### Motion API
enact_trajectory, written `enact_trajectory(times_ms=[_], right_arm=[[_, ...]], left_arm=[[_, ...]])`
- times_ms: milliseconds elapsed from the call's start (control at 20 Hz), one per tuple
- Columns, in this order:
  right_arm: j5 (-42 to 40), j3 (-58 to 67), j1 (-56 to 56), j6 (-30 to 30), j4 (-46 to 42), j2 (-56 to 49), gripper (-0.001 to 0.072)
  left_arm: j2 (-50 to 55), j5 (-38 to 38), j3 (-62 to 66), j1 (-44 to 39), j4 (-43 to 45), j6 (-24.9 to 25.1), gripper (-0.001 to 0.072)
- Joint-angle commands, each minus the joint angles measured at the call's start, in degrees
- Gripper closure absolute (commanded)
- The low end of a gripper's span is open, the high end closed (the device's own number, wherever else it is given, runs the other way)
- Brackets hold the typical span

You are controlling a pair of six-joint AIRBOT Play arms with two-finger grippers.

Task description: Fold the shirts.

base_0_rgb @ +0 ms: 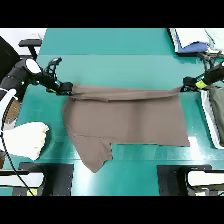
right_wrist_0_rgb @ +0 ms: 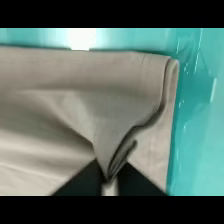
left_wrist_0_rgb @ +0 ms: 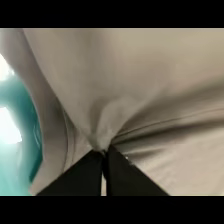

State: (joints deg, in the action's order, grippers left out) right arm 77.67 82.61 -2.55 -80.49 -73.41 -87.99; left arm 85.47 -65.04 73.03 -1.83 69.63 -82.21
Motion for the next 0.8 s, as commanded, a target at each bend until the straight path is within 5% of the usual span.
enact_trajectory(times_ms=[0, 50, 250, 500, 750], right_arm=[[-1.44, -4.7, 0.26, -0.07, 0.44, 1.81, 0.031], [-0.55, -4.72, 0.28, -0.07, 0.48, 2.49, 0.0282], [2.64, -6.29, -0.55, -0.02, 0.57, 9.94, 0.0283], [0.68, -17.7, -2.91, -0.02, 0.39, 24.06, 0.0284], [-1.64, -23.71, -4.55, -0.02, 0.42, 30.38, 0.0284]], left_arm=[[-0.11, -1.38, -3.06, 0.04, -1.07, 0.07, 0.0207], [-0.61, -2.8, -3.04, 0.04, -1.31, -0.07, 0.0099], [-8.7, -7.82, -6.67, 0.09, 0.68, 0.04, 0.0096], [-27.67, -7.85, -30.38, 0.09, 0.39, -3.87, 0.0096], [-38.69, -5.88, -48.22, 0.09, -9.51, -4.74, 0.0096]])
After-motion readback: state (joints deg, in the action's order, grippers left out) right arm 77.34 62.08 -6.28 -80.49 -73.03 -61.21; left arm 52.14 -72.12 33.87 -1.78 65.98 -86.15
